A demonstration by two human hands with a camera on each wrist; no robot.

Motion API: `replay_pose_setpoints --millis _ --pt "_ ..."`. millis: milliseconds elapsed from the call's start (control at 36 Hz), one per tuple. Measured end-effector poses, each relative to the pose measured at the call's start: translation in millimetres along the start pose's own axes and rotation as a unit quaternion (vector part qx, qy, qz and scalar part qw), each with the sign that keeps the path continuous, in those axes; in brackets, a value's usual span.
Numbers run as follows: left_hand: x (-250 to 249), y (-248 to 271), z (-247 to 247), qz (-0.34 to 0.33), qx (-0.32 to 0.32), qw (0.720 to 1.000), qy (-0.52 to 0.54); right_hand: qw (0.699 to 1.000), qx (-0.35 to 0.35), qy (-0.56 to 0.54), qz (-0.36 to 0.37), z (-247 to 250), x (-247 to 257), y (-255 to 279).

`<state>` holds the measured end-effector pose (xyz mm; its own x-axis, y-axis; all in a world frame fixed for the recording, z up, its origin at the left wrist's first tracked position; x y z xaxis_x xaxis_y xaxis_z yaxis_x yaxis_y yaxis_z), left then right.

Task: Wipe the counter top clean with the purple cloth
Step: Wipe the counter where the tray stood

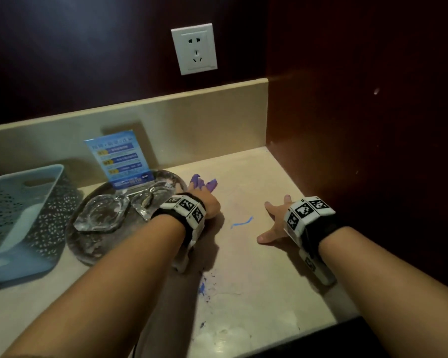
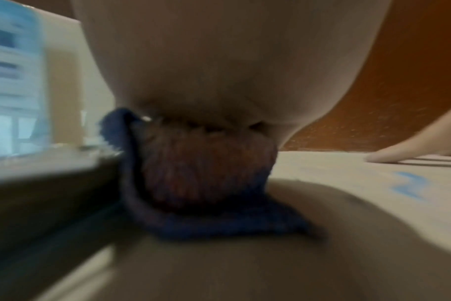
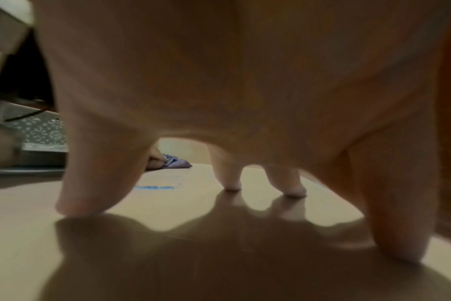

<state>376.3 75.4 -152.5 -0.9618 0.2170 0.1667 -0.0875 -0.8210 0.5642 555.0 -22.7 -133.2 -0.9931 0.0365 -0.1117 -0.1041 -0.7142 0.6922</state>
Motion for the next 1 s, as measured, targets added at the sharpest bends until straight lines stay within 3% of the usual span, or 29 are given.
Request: replay_pose_setpoints --millis 83,333,667,750,889,1000 --pt "1.5 10.8 -8.8 -0.021 -0.014 0.999 0.046 1.000 0.003 0.009 -0.007 0.7 -0.3 1.5" --pt "-13.6 59.0 -32.5 -0.062 -0.014 0.997 0.048 0.999 -0.029 0.033 -0.006 4.3 0.9 11.1" --pt "-13.4 111.6 -55.4 -0.178 -0.054 0.974 0.129 0.998 -0.050 0.037 -0.001 6.6 2.2 20.8" --pt "-1.2 115.3 -41.9 -0.172 -0.091 0.963 0.188 0.998 -0.058 0.036 0.000 7.1 2.1 19.3" --pt "14.5 117.4 -2.8 -0.155 -0.182 0.919 0.313 0.998 -0.058 0.032 -0.004 5.5 1.0 15.4" --pt "7.2 102.3 1.2 -0.143 -0.177 0.917 0.327 0.998 -0.050 0.026 -0.003 5.5 0.7 12.7"
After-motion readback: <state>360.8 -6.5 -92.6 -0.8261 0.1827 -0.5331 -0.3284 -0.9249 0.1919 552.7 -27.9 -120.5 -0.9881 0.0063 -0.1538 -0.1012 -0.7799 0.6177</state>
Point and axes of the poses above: each hand's wrist, its own y-axis away from the middle knuckle, its own z-axis out of the back of the hand, x = y × z, the point moved 8 cm from there along -y, towards the middle knuckle, and after that the axes turned 12 degrees about x, right-handed, at the moved point
